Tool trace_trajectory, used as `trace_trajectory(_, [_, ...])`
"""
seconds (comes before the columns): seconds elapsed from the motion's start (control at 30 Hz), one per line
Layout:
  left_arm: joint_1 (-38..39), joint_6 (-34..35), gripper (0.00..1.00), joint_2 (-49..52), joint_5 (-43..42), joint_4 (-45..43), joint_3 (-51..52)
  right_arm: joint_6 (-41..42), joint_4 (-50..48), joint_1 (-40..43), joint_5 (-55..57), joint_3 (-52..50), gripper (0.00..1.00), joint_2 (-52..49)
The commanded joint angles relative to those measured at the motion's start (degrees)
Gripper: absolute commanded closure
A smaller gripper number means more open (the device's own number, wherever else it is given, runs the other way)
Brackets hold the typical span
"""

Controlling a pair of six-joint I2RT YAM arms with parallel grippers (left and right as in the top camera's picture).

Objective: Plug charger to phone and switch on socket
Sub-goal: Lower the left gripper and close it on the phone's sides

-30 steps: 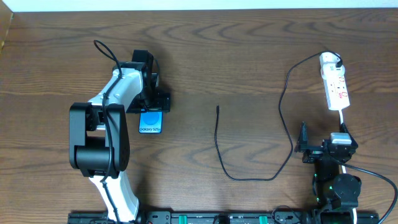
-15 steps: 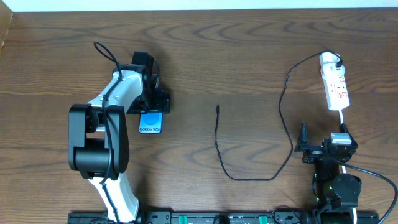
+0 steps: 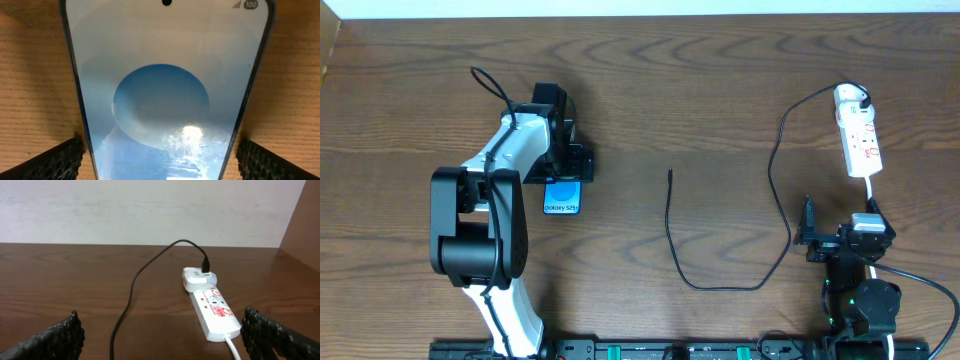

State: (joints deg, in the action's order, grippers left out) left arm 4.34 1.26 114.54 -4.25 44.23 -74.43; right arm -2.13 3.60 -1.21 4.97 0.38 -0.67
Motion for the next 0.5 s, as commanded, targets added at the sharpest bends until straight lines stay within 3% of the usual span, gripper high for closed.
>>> trace_trajectory(0.0, [-0.28, -0.17, 0.01, 1.31, -0.24, -0.46, 1.9, 0.37, 0.11, -0.37, 0.7, -0.09, 0.01, 0.39])
trace_trajectory(0.47, [-0.28, -0.17, 0.08, 1.31, -0.26, -0.48, 1.9, 0.37, 0.09, -0.37, 0.7, -0.09, 0.01, 0.39])
